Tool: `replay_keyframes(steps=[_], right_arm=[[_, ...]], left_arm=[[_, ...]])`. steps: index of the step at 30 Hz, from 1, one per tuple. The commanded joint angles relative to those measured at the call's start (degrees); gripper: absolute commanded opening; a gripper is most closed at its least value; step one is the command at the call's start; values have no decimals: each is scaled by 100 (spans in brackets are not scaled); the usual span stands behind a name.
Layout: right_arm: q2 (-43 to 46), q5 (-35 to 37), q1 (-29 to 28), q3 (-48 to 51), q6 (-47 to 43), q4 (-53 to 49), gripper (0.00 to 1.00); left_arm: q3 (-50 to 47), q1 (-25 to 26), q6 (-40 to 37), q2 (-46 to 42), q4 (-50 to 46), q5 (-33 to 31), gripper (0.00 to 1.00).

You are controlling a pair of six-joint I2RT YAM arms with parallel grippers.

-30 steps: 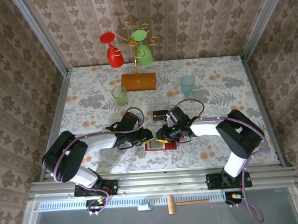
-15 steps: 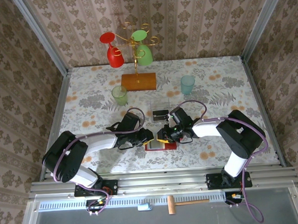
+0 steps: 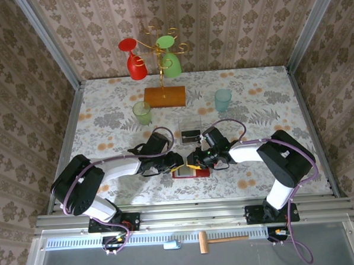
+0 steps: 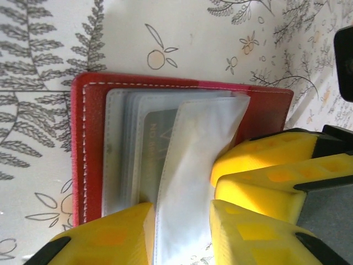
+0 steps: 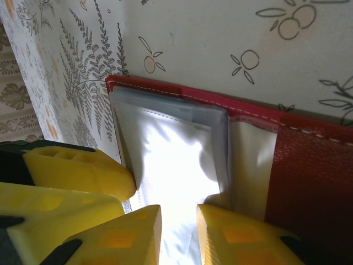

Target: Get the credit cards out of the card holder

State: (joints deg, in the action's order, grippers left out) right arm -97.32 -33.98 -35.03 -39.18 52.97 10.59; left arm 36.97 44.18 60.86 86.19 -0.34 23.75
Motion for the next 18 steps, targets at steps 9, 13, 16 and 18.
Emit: replay_keyframes(steps=[9,13,16,18], right_arm=[[-84,-161,84,232,125,187,24],[-107,-179,86,253,130,231,24],[-108,-188,92,262,132,251,24],[-97,-182,97,270,135,258,24]], left_arm=[[205,64,-51,19,-406,-160,34],[216,73,1,55,-297,-100,34],[218,92,31,114,-211,-50,33],[232,101,40,157,-208,-46,33]])
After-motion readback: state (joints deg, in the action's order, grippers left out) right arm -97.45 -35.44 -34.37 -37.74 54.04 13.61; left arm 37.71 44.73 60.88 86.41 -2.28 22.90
